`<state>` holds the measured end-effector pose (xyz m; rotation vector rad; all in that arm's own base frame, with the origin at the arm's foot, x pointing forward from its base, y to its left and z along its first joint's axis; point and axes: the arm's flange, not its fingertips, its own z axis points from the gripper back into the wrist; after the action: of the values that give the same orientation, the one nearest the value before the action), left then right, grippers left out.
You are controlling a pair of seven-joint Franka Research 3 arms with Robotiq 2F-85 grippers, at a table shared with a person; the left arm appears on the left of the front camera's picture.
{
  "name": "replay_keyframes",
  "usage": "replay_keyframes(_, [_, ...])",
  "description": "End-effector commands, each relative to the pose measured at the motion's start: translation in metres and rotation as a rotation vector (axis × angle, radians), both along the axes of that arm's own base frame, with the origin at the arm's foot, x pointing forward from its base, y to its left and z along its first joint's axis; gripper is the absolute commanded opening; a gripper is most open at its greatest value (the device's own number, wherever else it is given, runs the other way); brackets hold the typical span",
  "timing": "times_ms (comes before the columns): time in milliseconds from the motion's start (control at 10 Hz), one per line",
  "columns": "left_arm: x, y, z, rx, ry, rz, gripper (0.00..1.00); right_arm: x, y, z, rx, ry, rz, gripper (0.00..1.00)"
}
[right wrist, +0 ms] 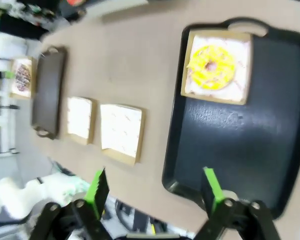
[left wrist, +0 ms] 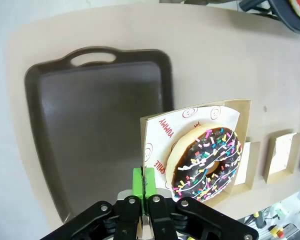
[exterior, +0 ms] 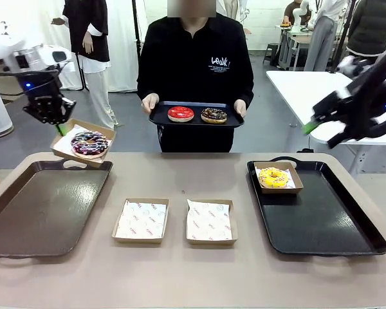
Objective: Individually package the donuts and arrange them on the tray.
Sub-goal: Place the picked Paper togo box on the Handle tray while simultaneously picking up another Paper togo box from the table with the other hand.
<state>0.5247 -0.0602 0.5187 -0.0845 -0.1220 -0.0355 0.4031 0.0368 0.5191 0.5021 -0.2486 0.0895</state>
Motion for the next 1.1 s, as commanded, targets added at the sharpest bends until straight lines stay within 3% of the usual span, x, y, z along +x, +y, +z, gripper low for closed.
replay_keyframes(0, [-0.008,0.023,-0.01,-0.048,-0.011,0.023,0.01,-0.003,0.053,-0.033,-0.128,0.058,-0.026,0.95])
replay_keyframes(500, [0.01,0.046,-0.048,0.044,-0.004,-0.03,0.01,-0.027,0.113,-0.11,-0.2,0.105,0.007,0.95])
replay_keyframes(800, [0.014,0.047,-0.056,0.097,0.015,-0.026,0.01,-0.042,0.101,-0.11,-0.076,0.098,0.077,0.95])
replay_keyframes(900, [0.006,0.032,-0.056,0.099,0.01,-0.036,0.01,-0.031,0.115,-0.116,-0.186,0.124,0.038,0.95])
replay_keyframes(1000, [0.013,0.045,-0.06,0.074,0.032,-0.025,0.01,-0.031,0.115,-0.116,-0.186,0.124,0.038,0.95])
